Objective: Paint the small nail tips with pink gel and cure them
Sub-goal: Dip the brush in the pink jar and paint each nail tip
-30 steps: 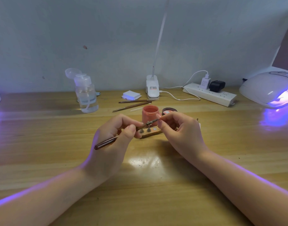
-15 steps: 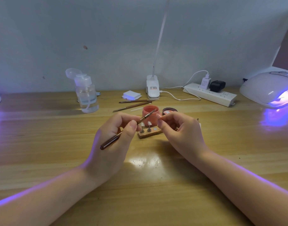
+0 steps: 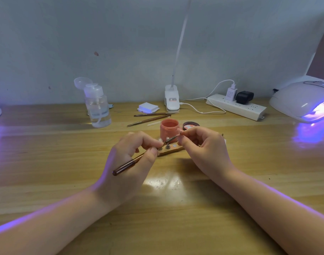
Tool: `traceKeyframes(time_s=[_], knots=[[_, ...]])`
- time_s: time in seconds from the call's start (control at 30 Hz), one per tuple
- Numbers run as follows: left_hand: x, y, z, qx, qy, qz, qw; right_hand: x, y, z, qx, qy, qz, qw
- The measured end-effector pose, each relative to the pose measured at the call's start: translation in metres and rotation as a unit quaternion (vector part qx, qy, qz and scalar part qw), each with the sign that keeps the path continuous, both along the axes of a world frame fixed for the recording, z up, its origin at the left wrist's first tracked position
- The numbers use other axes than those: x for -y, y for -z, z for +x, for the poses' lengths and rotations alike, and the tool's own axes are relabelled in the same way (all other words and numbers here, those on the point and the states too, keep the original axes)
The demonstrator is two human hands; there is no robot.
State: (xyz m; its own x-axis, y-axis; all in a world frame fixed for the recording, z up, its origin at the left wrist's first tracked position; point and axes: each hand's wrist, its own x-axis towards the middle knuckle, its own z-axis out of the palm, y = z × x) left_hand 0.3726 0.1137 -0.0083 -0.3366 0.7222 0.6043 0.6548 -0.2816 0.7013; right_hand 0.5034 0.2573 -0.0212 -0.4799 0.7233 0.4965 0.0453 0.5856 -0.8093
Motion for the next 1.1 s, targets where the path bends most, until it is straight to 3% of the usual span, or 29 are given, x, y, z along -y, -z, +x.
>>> traceKeyframes(time_s=[0.4, 1.1], knots=[[-0.0003, -0.0002, -0.0007, 0.005, 0.0, 0.014, 1.0, -0.0013, -0.0003, -0.0002, -0.005, -0.02, -0.024, 1.0], [-0.0029, 0.0008, -0.0021, 0.043, 0.01, 0.012, 0.999, -0.0002, -0.0007, 0.0008, -0.001, 0.006, 0.02, 1.0]])
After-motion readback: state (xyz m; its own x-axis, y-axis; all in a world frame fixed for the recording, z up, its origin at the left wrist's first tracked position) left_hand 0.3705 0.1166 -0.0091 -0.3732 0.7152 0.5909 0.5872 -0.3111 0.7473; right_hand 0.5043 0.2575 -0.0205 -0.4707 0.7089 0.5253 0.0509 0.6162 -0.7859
